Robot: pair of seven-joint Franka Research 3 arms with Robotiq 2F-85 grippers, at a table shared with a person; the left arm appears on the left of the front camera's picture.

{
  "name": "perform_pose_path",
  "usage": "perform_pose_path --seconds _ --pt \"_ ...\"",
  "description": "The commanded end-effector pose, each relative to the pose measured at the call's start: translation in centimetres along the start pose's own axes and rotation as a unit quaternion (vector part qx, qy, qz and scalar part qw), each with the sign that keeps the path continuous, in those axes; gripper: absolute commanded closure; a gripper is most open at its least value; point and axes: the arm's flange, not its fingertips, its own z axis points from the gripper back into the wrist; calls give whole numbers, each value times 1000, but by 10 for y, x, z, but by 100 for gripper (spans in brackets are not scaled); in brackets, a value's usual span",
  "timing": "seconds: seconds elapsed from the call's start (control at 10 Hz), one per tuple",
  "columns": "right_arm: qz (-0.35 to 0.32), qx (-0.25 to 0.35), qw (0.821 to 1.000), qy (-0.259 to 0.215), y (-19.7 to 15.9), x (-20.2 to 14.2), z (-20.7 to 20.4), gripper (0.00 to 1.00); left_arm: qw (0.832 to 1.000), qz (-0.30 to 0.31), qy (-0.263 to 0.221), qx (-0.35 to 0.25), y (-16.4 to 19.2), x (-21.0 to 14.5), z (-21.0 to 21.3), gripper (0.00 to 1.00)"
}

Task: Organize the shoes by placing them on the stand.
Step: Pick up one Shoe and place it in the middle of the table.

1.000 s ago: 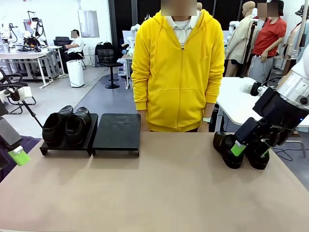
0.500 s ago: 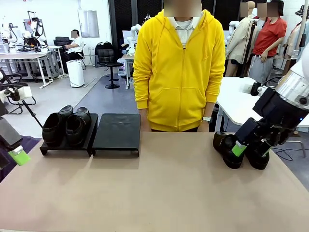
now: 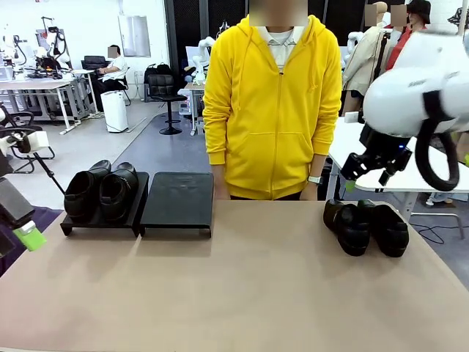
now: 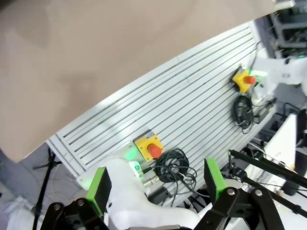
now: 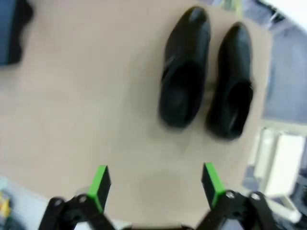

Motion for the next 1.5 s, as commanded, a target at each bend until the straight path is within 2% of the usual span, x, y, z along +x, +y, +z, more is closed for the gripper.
perform_pose_path --seconds 0.0,0.1,0.2,0.3,0.4,0.5,0.6,0.7,0.8,1.1,1.4 --pt "-30 -15 998 -49 -19 17 -24 0 1000 5 -5 -6 -1 2 2 0" --pt "-7 -7 998 -63 -36 24 -40 0 1000 5 -5 -6 -1 2 2 0" --pt "24 65 997 22 -40 26 -42 0 1000 5 -5 -6 -1 2 2 0" --pt "-25 -7 998 -49 -33 27 -40 0 1000 5 -5 -6 -1 2 2 0" --pt "-25 -7 998 -49 -33 27 -40 0 1000 5 -5 -6 -1 2 2 0" --pt "-13 13 999 -32 -39 25 -55 0 1000 5 -5 -6 -1 2 2 0" --pt "48 0 997 66 -35 40 -71 0 1000 5 -5 -6 -1 2 2 0" --pt "16 3 995 98 -52 61 -88 0 1000 5 -5 -6 -1 2 2 0" --pt "38 25 991 125 -62 73 -100 0 1000 5 -5 -6 -1 2 2 0" --pt "-18 18 986 163 -80 92 -124 0 1000 5 -5 -6 -1 2 2 0" --pt "-50 16 984 169 -90 97 -148 0 1000 5 -5 -6 -1 2 2 0"
